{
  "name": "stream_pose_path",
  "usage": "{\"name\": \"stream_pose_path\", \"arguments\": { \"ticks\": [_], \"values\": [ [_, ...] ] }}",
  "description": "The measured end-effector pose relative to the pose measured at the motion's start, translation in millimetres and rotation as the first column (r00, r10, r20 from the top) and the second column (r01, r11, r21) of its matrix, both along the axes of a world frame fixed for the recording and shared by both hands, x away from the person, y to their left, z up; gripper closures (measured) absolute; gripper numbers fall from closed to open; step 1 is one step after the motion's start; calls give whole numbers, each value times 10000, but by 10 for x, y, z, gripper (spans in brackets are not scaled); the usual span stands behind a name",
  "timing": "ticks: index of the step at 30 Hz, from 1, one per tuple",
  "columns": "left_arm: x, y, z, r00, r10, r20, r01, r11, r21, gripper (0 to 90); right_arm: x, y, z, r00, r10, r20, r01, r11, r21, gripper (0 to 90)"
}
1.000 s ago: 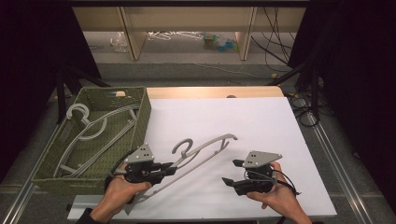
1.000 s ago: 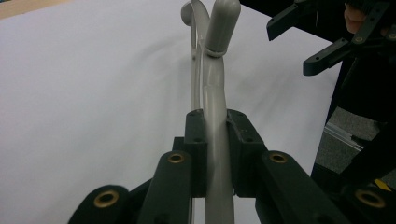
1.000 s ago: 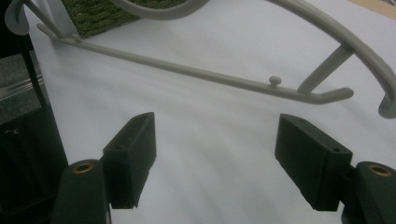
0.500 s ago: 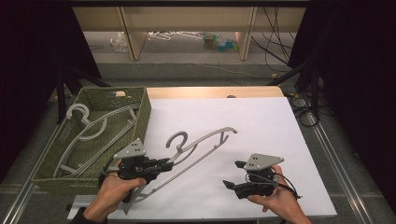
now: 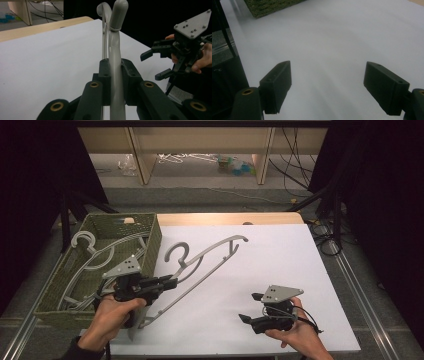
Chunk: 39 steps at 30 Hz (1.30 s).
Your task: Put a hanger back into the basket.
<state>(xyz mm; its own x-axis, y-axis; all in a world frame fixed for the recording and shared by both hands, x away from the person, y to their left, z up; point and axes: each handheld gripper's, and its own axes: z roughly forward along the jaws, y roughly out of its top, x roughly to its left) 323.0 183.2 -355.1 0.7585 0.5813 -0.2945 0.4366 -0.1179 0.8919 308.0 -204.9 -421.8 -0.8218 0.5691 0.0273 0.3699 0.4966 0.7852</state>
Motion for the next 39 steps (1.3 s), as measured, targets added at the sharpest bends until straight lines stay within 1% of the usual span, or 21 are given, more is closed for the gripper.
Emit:
{"name": "stream_pose_path", "arguments": {
  "ticks": [1,2,3,5,6,7,8,10,11,12,15,16,17,20,22,23,26,29,32,38,39],
  "values": [
    [-4,14,16,10000,54,15,-54,10000,-42,791,1,-1,-3,10000,17,9,-17,10000,-3,235],
    [-7,42,49,9999,86,64,-86,10000,19,791,0,-1,-5,10000,-25,32,25,10000,-4,235],
    [-1,62,69,9999,21,157,-21,10000,20,791,4,-2,-4,10000,9,6,-9,10000,-21,235],
    [3,118,151,9996,225,186,-221,9996,-197,791,4,1,-3,10000,-2,-12,2,10000,-6,235],
    [7,138,179,9994,286,207,-282,9993,-231,791,2,3,-7,10000,-29,-7,29,10000,-9,236],
    [22,173,222,9992,249,327,-241,9994,-253,791,2,4,-10,10000,-33,10,33,10000,-35,236],
    [29,188,243,9989,293,370,-279,9989,-363,791,1,6,-11,10000,-40,-15,40,10000,-56,236],
    [40,239,311,9981,469,397,-455,9984,-345,791,3,10,-7,10000,-47,-19,47,10000,-49,236],
    [46,259,330,9976,495,491,-481,9984,-298,791,1,9,-6,10000,-34,-57,34,10000,-23,236],
    [54,297,362,9969,606,498,-589,9976,-351,791,3,7,-9,10000,-23,-24,23,10000,-47,236],
    [71,384,404,9958,739,540,-718,9966,-404,791,12,1,-9,10000,36,-24,-37,10000,-38,237],
    [73,407,412,9952,840,499,-819,9958,-416,791,12,1,-9,10000,40,-26,-40,10000,-24,237],
    [84,455,429,9949,874,513,-858,9958,-332,791,12,0,-10,10000,48,-28,-48,10000,-26,237],
    [93,552,461,9924,1151,428,-1134,9928,-386,791,13,4,-17,10000,-15,-12,15,10000,-67,236],
    [107,633,491,9906,1249,551,-1236,9920,-274,791,11,8,-19,10000,3,-44,-3,10000,-69,236],
    [111,675,507,9891,1353,588,-1342,9907,-223,791,9,7,-21,10000,21,-89,-22,10000,-84,236],
    [123,795,540,9845,1653,584,-1637,9860,-300,791,12,8,-19,10000,3,-97,-4,10000,-91,236],
    [142,901,549,9819,1799,587,-1782,9834,-334,791,13,5,-22,10000,29,-90,-30,9999,-102,236],
    [175,1026,528,9777,2046,469,-2030,9785,-374,791,16,8,-21,9999,2,-105,-2,10000,-64,235],
    [253,1251,473,9661,2565,286,-2549,9656,-512,791,17,11,-25,9999,12,-127,-13,10000,-86,235],
    [269,1286,466,9645,2628,252,-2614,9640,-483,791,16,12,-28,9999,16,-158,-18,10000,-96,235]
  ]
}}
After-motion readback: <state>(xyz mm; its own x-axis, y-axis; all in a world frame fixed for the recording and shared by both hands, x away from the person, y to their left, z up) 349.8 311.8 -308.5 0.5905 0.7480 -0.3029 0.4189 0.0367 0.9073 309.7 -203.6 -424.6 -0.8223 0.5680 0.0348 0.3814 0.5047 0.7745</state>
